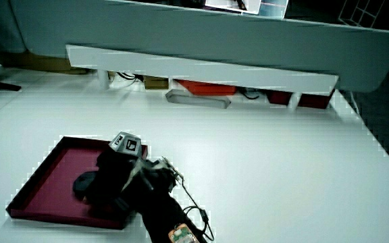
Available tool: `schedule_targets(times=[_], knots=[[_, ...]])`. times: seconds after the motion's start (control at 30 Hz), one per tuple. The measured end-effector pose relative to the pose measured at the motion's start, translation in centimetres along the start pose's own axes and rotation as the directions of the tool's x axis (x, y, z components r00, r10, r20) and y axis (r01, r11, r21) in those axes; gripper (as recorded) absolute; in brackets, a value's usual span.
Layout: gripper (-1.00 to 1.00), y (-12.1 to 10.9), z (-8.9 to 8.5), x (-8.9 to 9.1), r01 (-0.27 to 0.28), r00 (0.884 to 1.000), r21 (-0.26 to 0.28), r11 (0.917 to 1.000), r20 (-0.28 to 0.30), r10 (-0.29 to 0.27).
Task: Pick mouse from plate
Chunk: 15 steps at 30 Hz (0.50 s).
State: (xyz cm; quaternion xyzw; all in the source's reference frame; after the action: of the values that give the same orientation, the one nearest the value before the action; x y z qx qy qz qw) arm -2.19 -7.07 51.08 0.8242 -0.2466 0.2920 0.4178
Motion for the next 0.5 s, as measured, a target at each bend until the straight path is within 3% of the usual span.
schedule_targets(times=[0.5], knots=[[0.89, -0.16, -0.24, -0.64, 0.003, 0.998, 0.078, 0.9970, 0.067, -0.009]])
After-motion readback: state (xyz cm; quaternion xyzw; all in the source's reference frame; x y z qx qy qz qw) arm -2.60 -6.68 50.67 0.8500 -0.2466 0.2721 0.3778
